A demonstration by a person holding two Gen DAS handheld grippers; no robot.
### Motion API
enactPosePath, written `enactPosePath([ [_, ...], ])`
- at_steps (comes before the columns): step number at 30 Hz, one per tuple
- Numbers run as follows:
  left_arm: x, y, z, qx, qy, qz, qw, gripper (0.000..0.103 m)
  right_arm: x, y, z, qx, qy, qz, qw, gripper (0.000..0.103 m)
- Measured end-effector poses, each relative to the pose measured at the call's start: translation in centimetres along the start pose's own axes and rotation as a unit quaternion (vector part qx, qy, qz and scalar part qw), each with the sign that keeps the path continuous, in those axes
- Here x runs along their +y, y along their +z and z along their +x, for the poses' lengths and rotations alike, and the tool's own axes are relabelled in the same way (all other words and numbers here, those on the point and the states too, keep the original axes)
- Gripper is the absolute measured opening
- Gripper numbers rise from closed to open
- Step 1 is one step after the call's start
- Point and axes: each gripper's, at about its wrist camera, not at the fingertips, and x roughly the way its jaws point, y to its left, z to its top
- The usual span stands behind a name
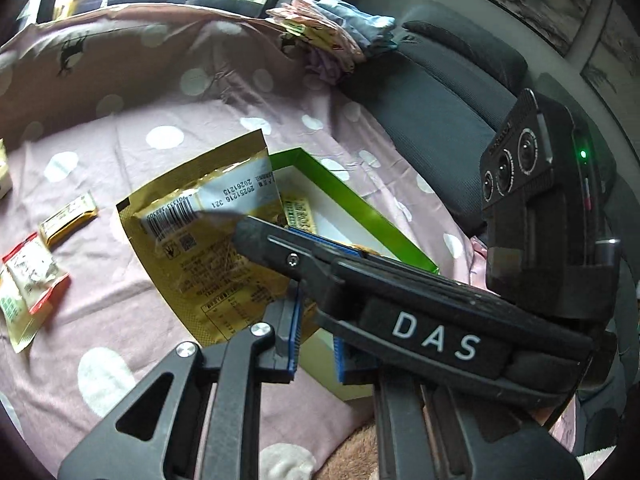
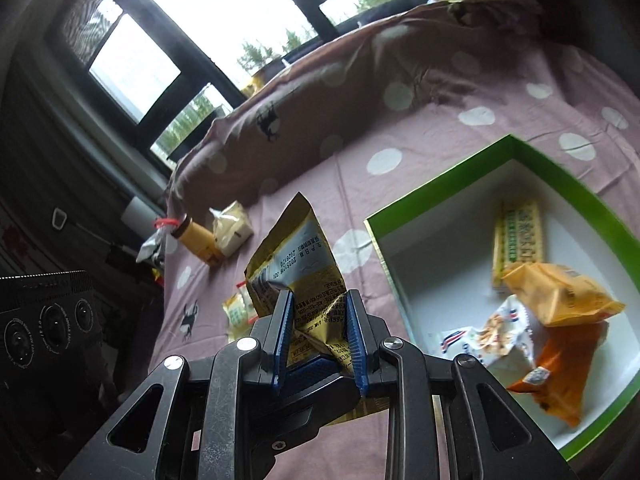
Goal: Organize snacks
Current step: 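Lift and carry the yellow snack bag with the right tool over the box, then open the right tool to drop the yellow bag into the box, then move the right tool to the white packet with red edges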
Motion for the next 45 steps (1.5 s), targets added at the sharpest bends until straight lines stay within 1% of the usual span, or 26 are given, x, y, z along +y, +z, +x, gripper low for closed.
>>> enactPosePath([
  [3,-1.0,1.0,1.9,0.012,-0.025,0.023,0.9993,0.012,-1.7,0.5,-1.5,-0.022,-0.023,0.019,0.999,0.028],
  [6,-1.4,1.2,3.6,0.027,-0.051,0.023,0.9981,0.013,-3.7,0.8,-2.4,-0.037,-0.042,0.046,0.997,0.028],
  [9,-1.7,1.5,5.4,0.037,-0.066,0.027,0.9968,0.012,-5.4,1.0,-2.8,-0.042,-0.057,0.066,0.995,0.028],
  [14,-1.8,1.5,8.0,0.051,-0.076,0.027,0.9954,0.012,-7.8,1.0,-2.1,-0.027,-0.083,0.095,0.992,0.028],
  [19,-1.0,1.0,8.7,0.069,-0.091,-0.003,0.9934,0.013,-9.1,0.9,-1.1,-0.012,-0.094,0.109,0.989,0.028],
  [21,-0.7,0.9,8.9,0.069,-0.09,-0.012,0.9935,0.013,-9.3,0.9,-0.7,-0.006,-0.093,0.114,0.989,0.028],
  [22,-0.7,0.7,8.8,0.066,-0.081,-0.014,0.9945,0.014,-9.3,0.9,-0.6,-0.004,-0.094,0.115,0.989,0.028],
  [24,-0.4,0.4,8.1,0.057,-0.063,-0.014,0.9963,0.023,-9.2,0.8,-0.7,-0.007,-0.107,0.113,0.988,0.028],
  [25,-0.2,0.3,7.6,0.051,-0.058,-0.015,0.9969,0.026,-9.0,0.9,-0.9,-0.014,-0.115,0.11,0.987,0.028],
  [27,0.6,0.1,6.1,0.036,-0.046,-0.021,0.9981,0.04,-8.5,1.0,-1.5,-0.029,-0.116,0.103,0.988,0.028],
  [28,1.2,0.0,5.2,0.026,-0.035,-0.027,0.9987,0.045,-8.1,1.1,-1.6,-0.032,-0.114,0.098,0.988,0.031],
  [29,1.9,-0.1,4.2,0.015,-0.02,-0.034,0.9991,0.056,-7.7,1.1,-1.7,-0.033,-0.112,0.092,0.989,0.042],
  [30,2.8,-0.2,3.1,0.004,0.0,-0.042,0.9991,0.065,-7.3,1.2,-1.7,-0.034,-0.11,0.087,0.989,0.048],
  [31,3.7,-0.4,1.9,-0.008,0.021,-0.053,0.9984,0.067,-6.8,1.3,-1.7,-0.036,-0.109,0.08,0.99,0.057],
  [32,4.8,-0.5,0.7,-0.019,0.042,-0.065,0.9969,0.068,-6.1,1.3,-1.6,-0.038,-0.104,0.072,0.991,0.058],
  [34,7.2,-0.9,-1.8,-0.036,0.079,-0.09,0.9922,0.071,-4.7,1.6,-0.9,-0.03,-0.091,0.057,0.994,0.058],
  [35,8.6,-1.2,-3.0,-0.043,0.103,-0.105,0.9882,0.074,-3.7,1.7,-0.3,-0.022,-0.086,0.049,0.995,0.063],
  [36,10.1,-1.5,-4.2,-0.048,0.132,-0.12,0.9828,0.076,-2.8,1.8,0.4,-0.014,-0.081,0.04,0.996,0.067],
  [37,11.5,-1.9,-5.4,-0.055,0.159,-0.133,0.9767,0.076,-1.7,2.0,1.3,-0.006,-0.074,0.027,0.997,0.074],
  [38,13.0,-2.3,-6.5,-0.067,0.179,-0.146,0.9707,0.076,-0.5,2.1,2.3,0.004,-0.065,0.013,0.998,0.077],
  [39,14.6,-2.7,-7.6,-0.076,0.195,-0.164,0.9639,0.076,0.5,2.2,3.6,0.017,-0.054,0.004,0.998,0.078],
  [40,16.1,-3.1,-8.5,-0.081,0.206,-0.186,0.9572,0.076,1.6,2.3,5.1,0.033,-0.04,-0.003,0.999,0.078],
  [42,19.0,-3.8,-9.8,-0.096,0.207,-0.229,0.9461,0.075,3.4,2.5,8.7,0.075,-0.008,-0.007,0.997,0.078],
  [45,22.3,-4.4,-10.6,-0.105,0.213,-0.277,0.9313,0.074,6.5,2.3,14.3,0.142,0.031,-0.04,0.989,0.078],
])
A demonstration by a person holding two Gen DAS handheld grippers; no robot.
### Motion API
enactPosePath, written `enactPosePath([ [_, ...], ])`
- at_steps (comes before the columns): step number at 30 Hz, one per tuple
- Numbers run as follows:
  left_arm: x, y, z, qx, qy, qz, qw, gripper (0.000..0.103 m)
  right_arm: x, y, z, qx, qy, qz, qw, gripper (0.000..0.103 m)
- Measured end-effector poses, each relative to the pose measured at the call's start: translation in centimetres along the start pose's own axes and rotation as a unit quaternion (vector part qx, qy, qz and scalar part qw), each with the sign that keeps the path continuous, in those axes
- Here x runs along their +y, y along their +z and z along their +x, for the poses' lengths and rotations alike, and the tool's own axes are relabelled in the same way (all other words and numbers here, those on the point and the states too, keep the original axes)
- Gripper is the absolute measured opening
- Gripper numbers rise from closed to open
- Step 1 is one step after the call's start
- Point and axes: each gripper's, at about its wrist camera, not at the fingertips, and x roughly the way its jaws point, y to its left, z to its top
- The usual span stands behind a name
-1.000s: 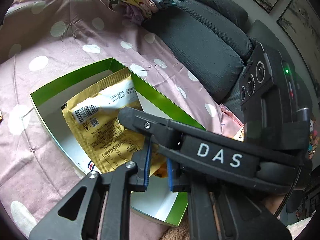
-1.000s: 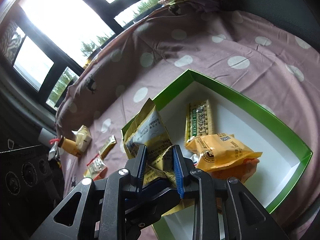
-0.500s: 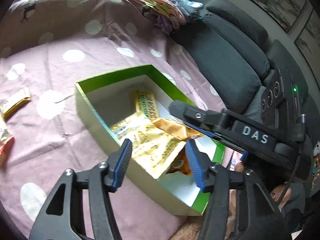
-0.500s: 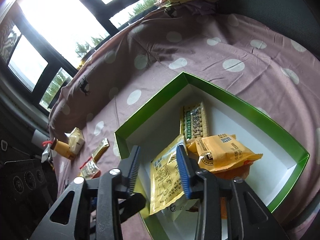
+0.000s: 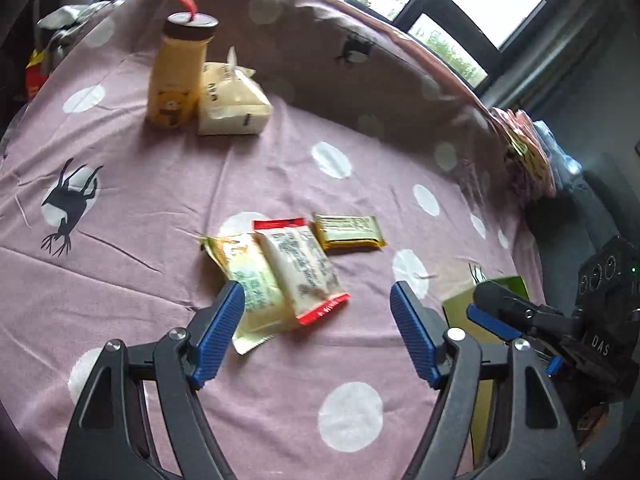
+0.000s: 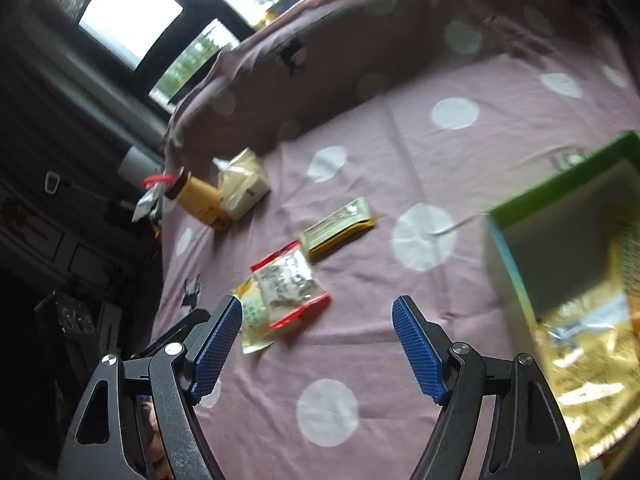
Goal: Organize snacks
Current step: 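Move the right tool to the white packet with red edges, then grasp the white red-edged packet with the right tool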
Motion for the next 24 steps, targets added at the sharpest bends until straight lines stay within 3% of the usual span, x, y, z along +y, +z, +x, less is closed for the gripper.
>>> enactPosePath([
  [4,1.2,0.9,2.3,0.024,0.01,-0.019,0.9995,0.061,2.0,1.4,6.2,0.048,0.002,-0.033,0.998,0.078],
  [10,2.2,1.5,5.5,0.05,0.033,-0.019,0.998,0.049,0.8,2.6,12.3,0.09,0.03,-0.003,0.995,0.077],
  [13,2.3,1.6,6.0,0.052,0.022,-0.015,0.9983,0.042,0.6,2.5,13.9,0.108,0.049,-0.003,0.993,0.068],
  [18,1.8,1.3,6.5,0.057,0.014,-0.001,0.9983,0.024,1.1,2.1,15.1,0.112,0.031,-0.023,0.993,0.051],
  [20,1.4,1.1,6.7,0.055,0.029,0.013,0.998,0.022,1.0,1.9,15.4,0.122,0.04,-0.019,0.992,0.04],
  [24,1.3,0.8,6.5,0.049,0.033,0.027,0.9979,0.022,0.6,1.9,15.4,0.125,0.051,-0.004,0.991,0.04],
])
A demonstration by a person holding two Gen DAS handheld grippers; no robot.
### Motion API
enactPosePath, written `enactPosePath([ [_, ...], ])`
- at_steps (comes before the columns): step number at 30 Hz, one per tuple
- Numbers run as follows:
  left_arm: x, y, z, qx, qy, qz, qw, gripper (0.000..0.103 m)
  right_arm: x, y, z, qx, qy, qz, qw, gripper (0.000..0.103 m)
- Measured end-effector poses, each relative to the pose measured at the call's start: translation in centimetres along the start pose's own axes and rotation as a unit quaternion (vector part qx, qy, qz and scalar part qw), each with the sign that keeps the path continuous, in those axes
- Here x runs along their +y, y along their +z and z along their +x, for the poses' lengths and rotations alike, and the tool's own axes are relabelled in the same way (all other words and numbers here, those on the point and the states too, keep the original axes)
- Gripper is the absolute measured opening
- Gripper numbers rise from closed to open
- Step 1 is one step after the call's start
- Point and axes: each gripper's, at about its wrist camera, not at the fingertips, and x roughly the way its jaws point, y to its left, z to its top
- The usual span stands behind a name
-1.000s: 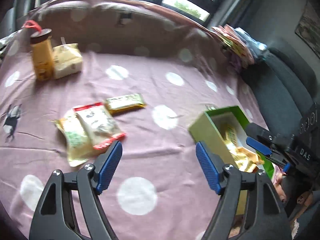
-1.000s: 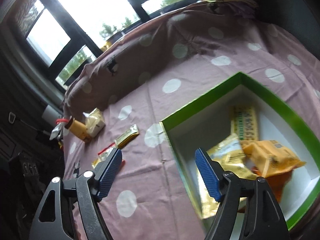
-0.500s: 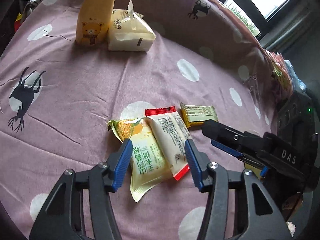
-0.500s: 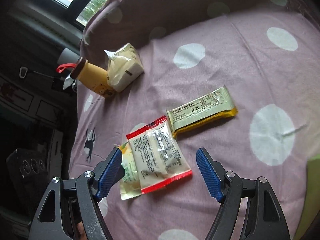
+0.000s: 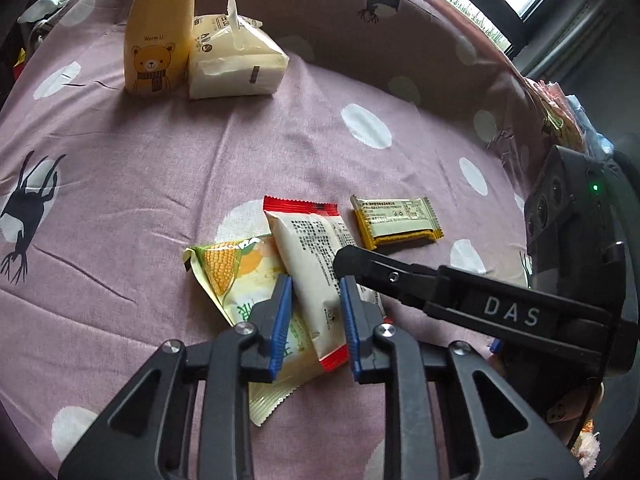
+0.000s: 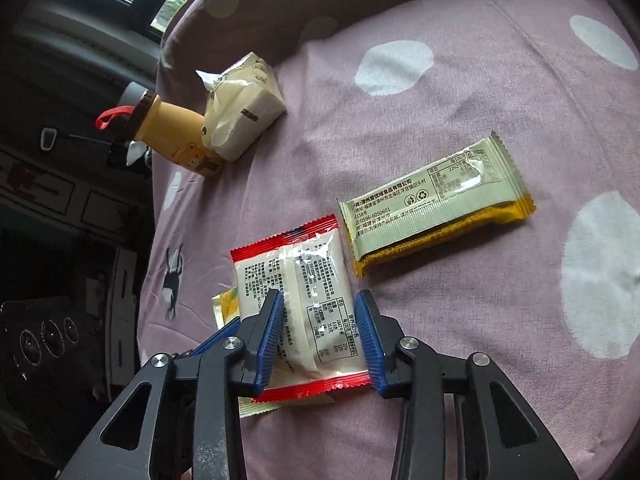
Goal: Organize snacks
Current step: 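Grasp the white red-edged packet with the right tool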
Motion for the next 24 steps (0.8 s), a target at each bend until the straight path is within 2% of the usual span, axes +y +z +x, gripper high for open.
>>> enactPosePath([
  [4,-0.6,-0.4,-0.9,-0.006,0.005,0.003,1.0,0.022,0.5,-0.4,-0.4,0.004,-0.002,0.001,1.0,0.04],
  [9,-1.9,-0.9,-3.4,-0.036,-0.009,0.016,0.9992,0.022,1.9,-1.3,-3.0,-0.023,-0.005,-0.014,1.0,0.039],
  [17,-5.3,-2.7,-8.3,-0.088,-0.048,0.04,0.9942,0.022,4.0,-4.4,-9.5,-0.095,-0.007,-0.037,0.995,0.039],
  [24,-10.3,-4.5,-11.2,-0.109,-0.094,0.096,0.9849,0.022,3.5,-8.0,-16.4,-0.174,-0.002,-0.031,0.984,0.039],
])
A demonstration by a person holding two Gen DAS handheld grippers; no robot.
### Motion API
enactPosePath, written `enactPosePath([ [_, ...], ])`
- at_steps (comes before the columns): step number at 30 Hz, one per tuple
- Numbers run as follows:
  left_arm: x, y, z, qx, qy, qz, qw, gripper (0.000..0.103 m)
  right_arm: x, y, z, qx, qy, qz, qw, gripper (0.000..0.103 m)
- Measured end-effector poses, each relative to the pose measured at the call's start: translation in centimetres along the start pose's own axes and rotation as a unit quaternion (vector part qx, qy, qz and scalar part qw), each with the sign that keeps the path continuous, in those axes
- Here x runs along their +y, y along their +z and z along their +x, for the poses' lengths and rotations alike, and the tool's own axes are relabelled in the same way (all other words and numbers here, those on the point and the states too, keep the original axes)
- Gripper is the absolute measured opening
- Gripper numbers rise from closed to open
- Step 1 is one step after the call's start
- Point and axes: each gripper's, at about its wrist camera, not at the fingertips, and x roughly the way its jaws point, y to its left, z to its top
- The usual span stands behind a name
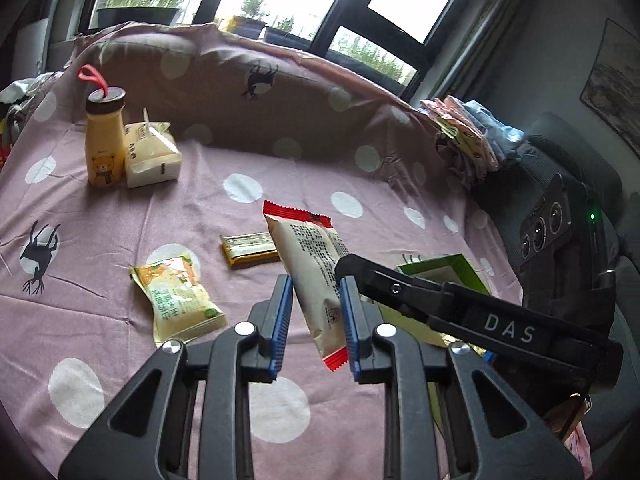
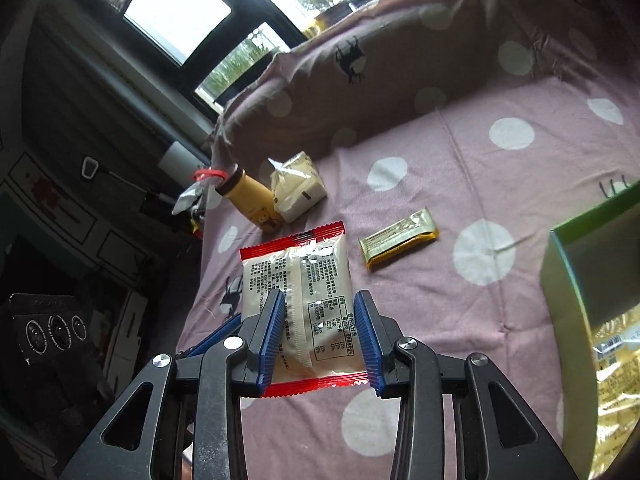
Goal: Organize snacks
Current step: 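Grasp the white red-edged packet with the right tool, then lift and carry the white packet with the right tool over the box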
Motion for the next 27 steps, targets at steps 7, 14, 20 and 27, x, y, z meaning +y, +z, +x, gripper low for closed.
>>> enactPosePath([
  [7,-5.2,-0.9,0.7,0.013,-0.057,0.04,0.9975,0.022,-2.2,-1.4,-6.8,-0.06,-0.038,0.023,0.997,0.039],
  [14,-9.3,-1.7,2.4,0.037,-0.103,0.064,0.9919,0.022,-5.4,-2.5,-11.2,-0.091,-0.065,0.058,0.992,0.039],
  [20,-12.2,-1.9,4.2,0.059,-0.129,0.08,0.9867,0.022,-7.8,-3.0,-13.8,-0.114,-0.084,0.083,0.986,0.039],
  [27,-14.5,-2.6,6.9,0.092,-0.151,0.086,0.9805,0.022,-10.8,-3.6,-15.5,-0.122,-0.101,0.115,0.981,0.039],
])
